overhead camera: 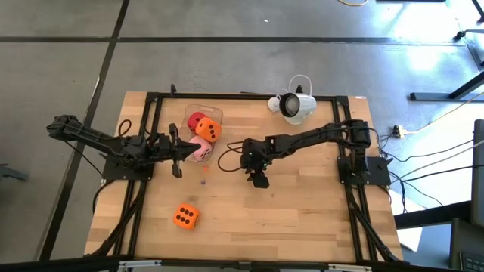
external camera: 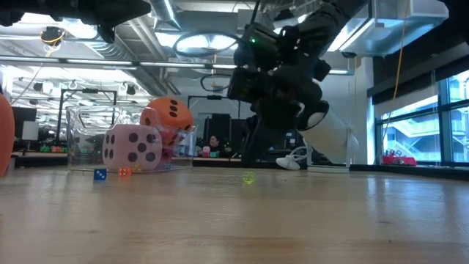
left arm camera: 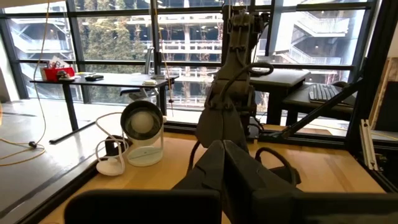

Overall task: Pick & Place Dice
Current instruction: Put the small green die into the transparent bin

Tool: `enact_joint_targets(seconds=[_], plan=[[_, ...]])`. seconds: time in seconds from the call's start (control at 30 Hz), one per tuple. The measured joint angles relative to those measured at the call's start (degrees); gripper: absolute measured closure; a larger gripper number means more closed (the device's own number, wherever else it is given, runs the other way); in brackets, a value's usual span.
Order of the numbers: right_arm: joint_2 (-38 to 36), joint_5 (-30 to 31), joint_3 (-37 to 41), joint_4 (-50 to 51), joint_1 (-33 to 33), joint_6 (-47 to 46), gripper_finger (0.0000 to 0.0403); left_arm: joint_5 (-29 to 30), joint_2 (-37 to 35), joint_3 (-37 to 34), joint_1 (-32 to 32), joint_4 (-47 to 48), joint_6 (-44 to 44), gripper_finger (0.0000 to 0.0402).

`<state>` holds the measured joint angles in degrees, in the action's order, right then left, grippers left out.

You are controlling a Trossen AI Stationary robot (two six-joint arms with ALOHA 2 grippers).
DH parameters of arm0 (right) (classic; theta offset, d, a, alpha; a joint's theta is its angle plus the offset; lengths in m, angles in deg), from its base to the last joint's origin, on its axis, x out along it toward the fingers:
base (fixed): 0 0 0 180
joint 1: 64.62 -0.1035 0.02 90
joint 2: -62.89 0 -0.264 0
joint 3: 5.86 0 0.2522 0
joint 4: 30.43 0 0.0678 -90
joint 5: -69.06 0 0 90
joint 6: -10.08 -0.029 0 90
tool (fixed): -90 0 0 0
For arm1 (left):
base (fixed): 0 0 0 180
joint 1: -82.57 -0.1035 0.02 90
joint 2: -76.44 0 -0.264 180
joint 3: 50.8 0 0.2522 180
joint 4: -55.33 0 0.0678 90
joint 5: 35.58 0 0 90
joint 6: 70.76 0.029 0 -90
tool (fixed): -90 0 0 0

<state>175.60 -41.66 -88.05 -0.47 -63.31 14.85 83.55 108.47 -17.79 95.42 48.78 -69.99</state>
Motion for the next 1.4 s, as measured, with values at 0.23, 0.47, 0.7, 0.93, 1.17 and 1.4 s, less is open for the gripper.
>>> enact_joint_targets(seconds=[0.23,0.47,0.7,0.93,1.17,1.4], plan=[[0.0,5.4,2.5,-1.5,0.0,0.0,0.0231,0.0,0.0,0.0,0.0,0.0,0.0,0.0398],[0.0,6.2,3.1,-2.7,0.0,-2.1,0.0231,0.0,0.0,0.0,0.0,0.0,0.0,0.0398],[0.0,6.3,3.1,-4.9,-0.1,-4.4,0.0231,0.0,0.0,0.0,0.0,0.0,0.0,0.0398],[0.0,3.7,3.1,-5.5,-0.1,-5.1,0.0231,0.0,0.0,0.0,0.0,0.0,0.0,0.0398],[-0.3,-1.7,3.1,-10.6,0.0,-8.3,0.0231,0.0,0.0,0.0,0.0,0.0,0.0,0.0398],[-0.4,6.5,3.1,-11.1,0.0,-2.8,0.0231,0.0,0.0,0.0,0.0,0.0,0.0,0.0398]])
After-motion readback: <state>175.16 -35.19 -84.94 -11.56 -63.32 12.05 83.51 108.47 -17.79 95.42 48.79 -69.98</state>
